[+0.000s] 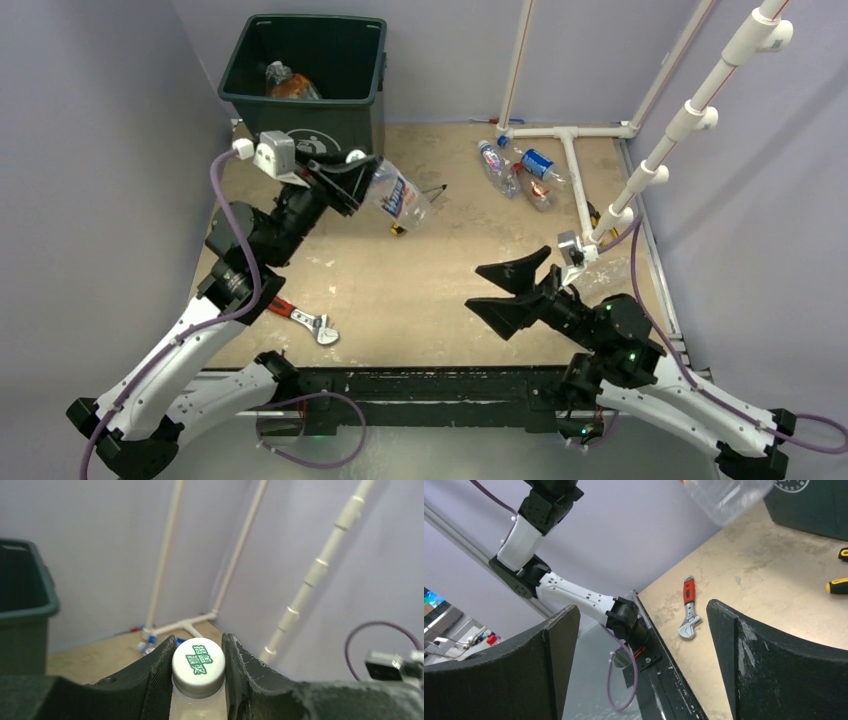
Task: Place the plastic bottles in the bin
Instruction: Pick up the plastic bottle at the center of the board, then place the plastic bottle in the trash bin.
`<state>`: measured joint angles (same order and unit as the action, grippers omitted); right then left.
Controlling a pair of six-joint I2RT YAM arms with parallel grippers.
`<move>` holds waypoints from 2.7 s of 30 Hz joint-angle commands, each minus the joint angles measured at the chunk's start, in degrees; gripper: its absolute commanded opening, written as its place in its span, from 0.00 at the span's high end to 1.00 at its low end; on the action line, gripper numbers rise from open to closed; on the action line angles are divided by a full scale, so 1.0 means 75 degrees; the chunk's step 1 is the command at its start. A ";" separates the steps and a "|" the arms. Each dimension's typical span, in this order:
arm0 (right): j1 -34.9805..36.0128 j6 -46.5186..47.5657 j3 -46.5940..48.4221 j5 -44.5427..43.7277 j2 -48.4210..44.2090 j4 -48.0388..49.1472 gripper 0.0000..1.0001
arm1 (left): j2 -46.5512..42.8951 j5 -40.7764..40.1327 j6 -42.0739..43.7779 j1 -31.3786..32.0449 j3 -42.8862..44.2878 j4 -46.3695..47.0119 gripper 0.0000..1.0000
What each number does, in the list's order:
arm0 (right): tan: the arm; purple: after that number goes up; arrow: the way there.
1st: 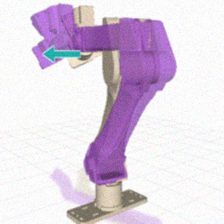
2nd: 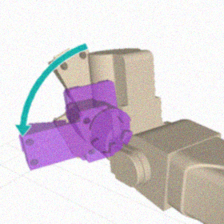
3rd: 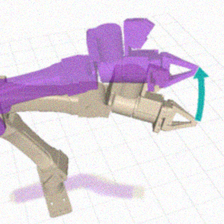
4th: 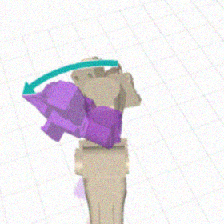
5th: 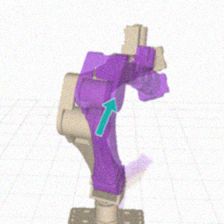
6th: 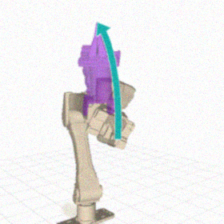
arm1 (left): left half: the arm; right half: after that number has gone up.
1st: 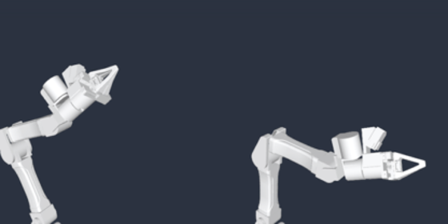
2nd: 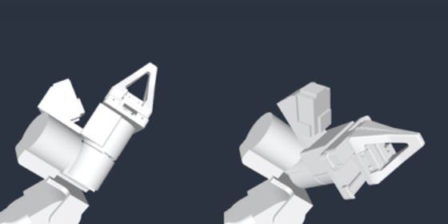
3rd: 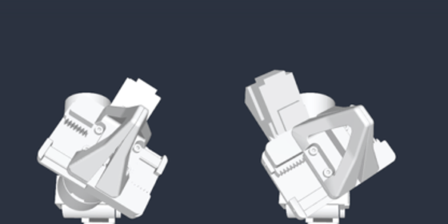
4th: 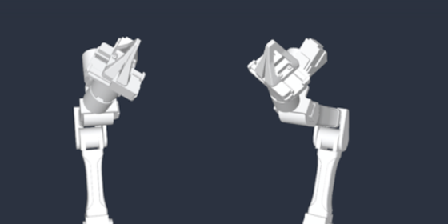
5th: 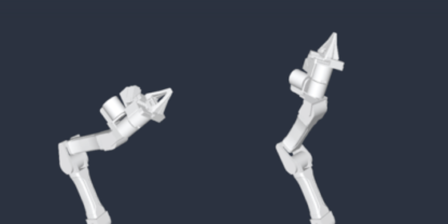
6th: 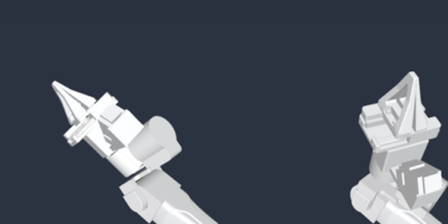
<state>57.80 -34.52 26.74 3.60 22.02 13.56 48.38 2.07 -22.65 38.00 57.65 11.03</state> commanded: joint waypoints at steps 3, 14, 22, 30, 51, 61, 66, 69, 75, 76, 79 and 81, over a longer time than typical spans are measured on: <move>0.0027 0.0010 -0.0536 -0.0398 -0.0337 -0.0496 0.01 | 0.0762 -0.2343 0.1609 -0.0010 0.1354 0.0303 1.00; 0.0027 0.0206 -0.1153 0.0244 0.1708 0.0772 0.01 | 0.2981 -0.4096 0.4484 -0.0026 0.3463 0.3763 1.00; 0.0028 0.0540 -0.1059 0.0205 0.2575 0.0806 0.01 | 0.4919 -0.4967 0.5697 -0.0760 0.5352 0.3645 1.00; 0.0028 0.0675 -0.1351 -0.0075 0.2297 0.0710 0.01 | 0.6186 -0.4934 0.4205 -0.2881 0.5867 0.2470 1.00; 0.0028 0.0173 -0.1280 -0.1482 0.1877 -0.0279 0.01 | 0.7324 -0.2213 0.0129 -0.4164 0.6713 -0.1113 0.06; 0.0022 -0.0305 -0.0348 -0.3752 0.2636 -0.0220 0.01 | 0.3471 -0.1798 -0.1257 -0.4153 0.4064 -0.0490 0.01; -0.0039 -0.0185 0.1130 -0.6077 0.4176 -0.0363 0.01 | 0.1108 -0.1532 -0.2040 -0.4152 0.1688 -0.0928 0.01; -0.0595 -0.0332 0.2500 -0.6477 0.5703 -0.1001 0.01 | -0.0110 -0.1201 -0.2491 -0.4152 0.0177 -0.1415 0.01; -0.1840 0.0426 0.4472 -0.6416 0.8552 -0.1499 0.01 | -0.1692 -0.0677 -0.2831 -0.4152 -0.1544 -0.2669 0.01; -0.1968 0.0592 0.4653 -0.6521 0.8779 -0.1356 0.01 | -0.1854 -0.0638 -0.2830 -0.4152 -0.1683 -0.2846 0.01; -0.2476 0.0790 0.4983 -0.6619 0.9261 -0.1186 0.01 | -0.2277 -0.0551 -0.2775 -0.4138 -0.2049 -0.3304 0.01; -0.2815 0.1092 0.5209 -0.6858 0.9569 -0.1006 0.01 | -0.2456 -0.0651 -0.2688 -0.3979 -0.2259 -0.3491 0.01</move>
<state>40.71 -31.18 60.97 -42.48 92.20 4.89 33.93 -4.14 -42.48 7.16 41.85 -12.01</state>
